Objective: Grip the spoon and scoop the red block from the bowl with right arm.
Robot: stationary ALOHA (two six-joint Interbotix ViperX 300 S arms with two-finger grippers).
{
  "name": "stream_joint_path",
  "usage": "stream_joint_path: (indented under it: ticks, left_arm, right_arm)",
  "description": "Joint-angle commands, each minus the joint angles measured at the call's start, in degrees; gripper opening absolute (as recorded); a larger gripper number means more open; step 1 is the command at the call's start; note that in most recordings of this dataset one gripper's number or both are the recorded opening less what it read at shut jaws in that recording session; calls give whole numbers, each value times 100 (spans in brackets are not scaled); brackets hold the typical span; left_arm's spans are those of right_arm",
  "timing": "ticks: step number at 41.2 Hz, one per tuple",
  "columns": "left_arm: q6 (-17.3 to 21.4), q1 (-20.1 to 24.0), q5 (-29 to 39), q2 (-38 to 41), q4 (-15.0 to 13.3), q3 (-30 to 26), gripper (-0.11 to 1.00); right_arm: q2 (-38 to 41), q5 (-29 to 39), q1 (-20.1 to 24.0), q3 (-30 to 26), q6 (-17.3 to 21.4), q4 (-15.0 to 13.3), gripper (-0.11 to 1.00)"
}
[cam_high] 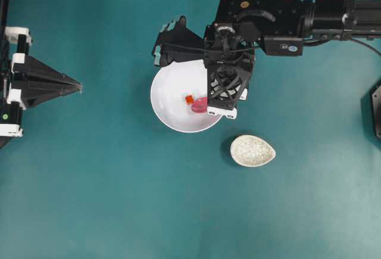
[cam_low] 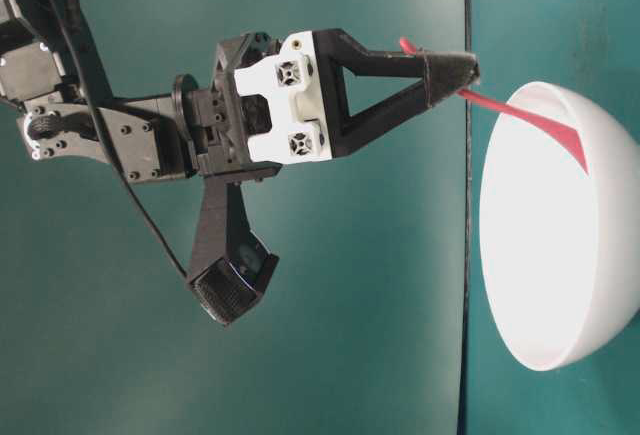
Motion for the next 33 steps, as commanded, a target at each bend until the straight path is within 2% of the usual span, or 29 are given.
stream_joint_path:
  ticks: [1, 14, 33]
  left_arm:
    - [35, -9, -35, 35, 18, -149, 0]
    - [35, -9, -35, 35, 18, -158, 0]
    - [26, -9, -18, 18, 18, -149, 0]
  right_arm:
    - [-105, -44, -9, -79, -9, 18, 24]
    - [-105, -448, -18, -62, 0, 9, 24]
    - [-105, -703, -18, 70, 9, -53, 24]
